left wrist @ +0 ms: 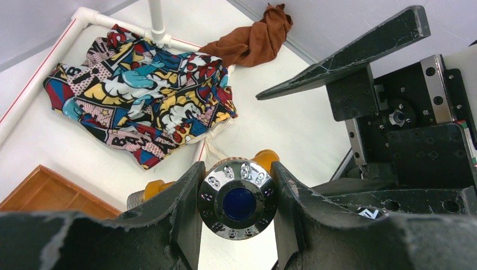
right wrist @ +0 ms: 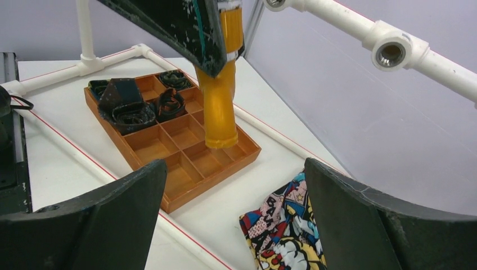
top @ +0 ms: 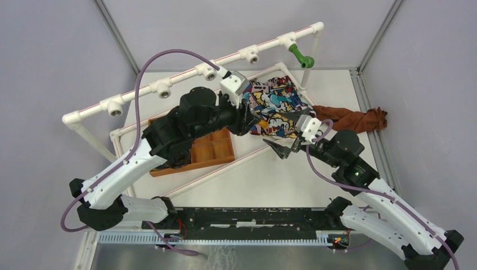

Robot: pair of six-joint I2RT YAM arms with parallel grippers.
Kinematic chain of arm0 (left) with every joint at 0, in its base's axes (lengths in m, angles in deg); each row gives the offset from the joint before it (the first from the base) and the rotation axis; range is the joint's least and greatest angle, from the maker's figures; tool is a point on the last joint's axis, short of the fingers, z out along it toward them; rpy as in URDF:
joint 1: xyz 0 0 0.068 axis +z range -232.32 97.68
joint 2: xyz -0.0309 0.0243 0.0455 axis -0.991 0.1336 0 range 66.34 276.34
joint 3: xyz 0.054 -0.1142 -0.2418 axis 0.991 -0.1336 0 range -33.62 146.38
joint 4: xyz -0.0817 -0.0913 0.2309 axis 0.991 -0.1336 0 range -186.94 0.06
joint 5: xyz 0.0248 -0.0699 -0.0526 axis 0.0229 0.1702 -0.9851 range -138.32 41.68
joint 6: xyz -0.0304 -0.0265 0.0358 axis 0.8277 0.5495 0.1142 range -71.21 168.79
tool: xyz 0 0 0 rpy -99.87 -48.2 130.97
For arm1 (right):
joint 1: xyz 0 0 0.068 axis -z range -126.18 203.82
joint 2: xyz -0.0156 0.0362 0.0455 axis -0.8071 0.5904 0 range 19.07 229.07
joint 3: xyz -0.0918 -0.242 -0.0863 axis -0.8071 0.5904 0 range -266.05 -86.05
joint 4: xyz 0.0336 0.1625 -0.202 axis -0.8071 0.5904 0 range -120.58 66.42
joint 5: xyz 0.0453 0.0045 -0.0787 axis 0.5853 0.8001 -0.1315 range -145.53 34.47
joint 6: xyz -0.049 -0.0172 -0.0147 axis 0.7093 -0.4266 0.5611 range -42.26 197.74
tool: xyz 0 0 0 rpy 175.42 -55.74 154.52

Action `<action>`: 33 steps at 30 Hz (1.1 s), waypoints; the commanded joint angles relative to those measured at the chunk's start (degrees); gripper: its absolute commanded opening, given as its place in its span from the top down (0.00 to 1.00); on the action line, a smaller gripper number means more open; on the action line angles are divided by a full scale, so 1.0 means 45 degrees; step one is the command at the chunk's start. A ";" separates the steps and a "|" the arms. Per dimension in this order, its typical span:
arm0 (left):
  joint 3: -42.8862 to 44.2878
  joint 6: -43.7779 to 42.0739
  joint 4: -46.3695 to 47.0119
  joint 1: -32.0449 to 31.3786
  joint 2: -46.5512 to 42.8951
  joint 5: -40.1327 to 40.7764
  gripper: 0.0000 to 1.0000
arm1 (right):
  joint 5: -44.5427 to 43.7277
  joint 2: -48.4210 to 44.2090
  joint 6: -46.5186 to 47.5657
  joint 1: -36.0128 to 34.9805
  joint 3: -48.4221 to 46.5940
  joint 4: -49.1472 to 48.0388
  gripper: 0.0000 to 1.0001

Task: Install the water faucets
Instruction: Adjust the water faucet.

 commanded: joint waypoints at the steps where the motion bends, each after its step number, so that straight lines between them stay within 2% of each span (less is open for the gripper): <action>1: 0.0339 -0.0371 0.0156 0.0147 0.0130 -0.0814 0.98 | 0.0362 0.0745 0.0234 -0.0073 -0.0226 -0.1809 0.02; 8: 0.0461 -0.0311 0.0154 0.0228 0.0224 -0.1234 0.98 | 0.0670 0.2284 -0.0147 -0.0564 -0.0632 -0.3068 0.02; 13: 0.0705 -0.0305 -0.0110 0.0306 0.0476 -0.1367 0.98 | 0.0598 0.2880 -0.0178 -0.0927 -0.0813 -0.3414 0.14; 16: 0.0700 -0.0252 -0.0119 0.0361 0.0504 -0.1488 0.98 | 0.0686 0.2889 -0.0432 -0.0986 -0.0631 -0.3934 0.31; 19: 0.0707 -0.0248 -0.0146 0.0472 0.0521 -0.1557 0.98 | 0.0884 0.2982 -0.0688 -0.1044 -0.0644 -0.4169 0.40; 24: 0.0718 -0.0212 -0.0178 0.0652 0.0523 -0.1769 0.98 | 0.0972 0.3060 -0.0898 -0.1164 -0.0567 -0.4515 0.43; 28: 0.0707 -0.0162 -0.0158 0.0684 0.0529 -0.1902 0.98 | 0.0885 0.3140 -0.1013 -0.1188 -0.0500 -0.4721 0.57; 31: 0.0706 -0.0164 -0.0149 0.0713 0.0509 -0.1977 0.98 | 0.0818 0.3236 -0.1113 -0.1203 -0.0469 -0.4816 0.57; 33: 0.0676 -0.0107 -0.0123 0.0718 0.0484 -0.2074 0.98 | 0.0806 0.3299 -0.1144 -0.1203 -0.0432 -0.4911 0.53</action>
